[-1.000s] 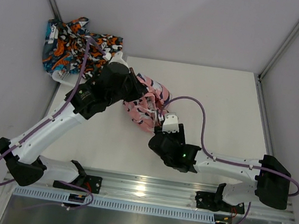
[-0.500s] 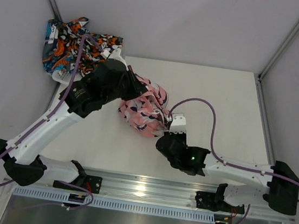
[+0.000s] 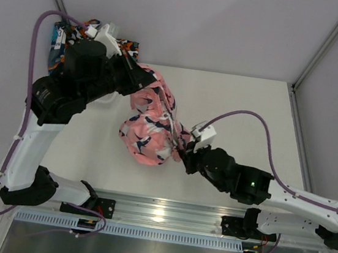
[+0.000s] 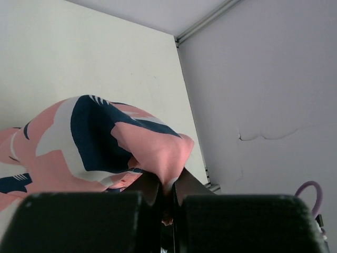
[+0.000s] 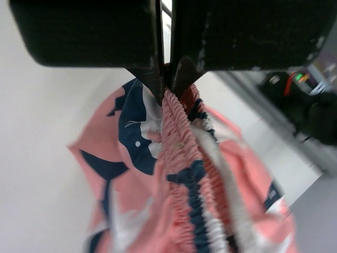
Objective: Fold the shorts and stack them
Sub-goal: Flatten the shorts out
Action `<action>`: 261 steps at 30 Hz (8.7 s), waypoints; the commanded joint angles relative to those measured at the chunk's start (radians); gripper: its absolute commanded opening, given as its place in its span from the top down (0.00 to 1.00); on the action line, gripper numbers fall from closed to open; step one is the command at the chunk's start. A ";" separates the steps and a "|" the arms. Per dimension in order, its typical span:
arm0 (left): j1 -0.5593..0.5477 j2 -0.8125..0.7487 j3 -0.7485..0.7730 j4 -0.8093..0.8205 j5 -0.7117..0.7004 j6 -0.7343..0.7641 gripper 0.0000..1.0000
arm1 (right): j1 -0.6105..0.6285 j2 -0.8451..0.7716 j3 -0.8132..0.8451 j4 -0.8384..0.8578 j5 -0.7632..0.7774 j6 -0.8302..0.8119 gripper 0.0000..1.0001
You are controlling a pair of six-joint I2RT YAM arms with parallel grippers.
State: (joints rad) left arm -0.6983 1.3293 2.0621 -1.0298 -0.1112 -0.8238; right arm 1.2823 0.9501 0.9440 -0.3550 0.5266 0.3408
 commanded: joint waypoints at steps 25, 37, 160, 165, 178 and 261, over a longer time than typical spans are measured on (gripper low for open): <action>0.034 0.416 -0.108 0.669 0.051 0.169 1.00 | -0.576 -0.031 -0.184 -0.173 -0.775 0.375 0.96; 0.036 0.718 0.272 0.433 0.009 0.330 0.01 | -0.773 -0.093 -0.228 -0.303 -0.576 0.383 0.20; 0.335 -0.027 -0.939 0.583 -0.064 0.235 0.06 | -1.269 0.087 -0.111 -0.300 -0.527 0.412 1.00; 0.248 -0.221 -1.239 0.626 -0.050 0.167 0.08 | -1.252 0.222 0.074 -0.380 -0.490 0.481 1.00; -0.156 -0.096 -1.283 0.701 -0.250 0.317 0.07 | -1.253 0.457 0.236 -0.317 -0.514 0.541 1.00; -0.580 0.501 -0.789 0.646 -0.402 0.640 0.03 | -1.362 0.572 0.383 -0.470 -0.619 0.632 1.00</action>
State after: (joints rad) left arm -1.2713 1.7908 1.2655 -0.4374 -0.3973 -0.1417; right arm -0.0807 1.5669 1.3277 -0.8528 -0.0811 0.9756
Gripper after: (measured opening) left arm 0.973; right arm 0.022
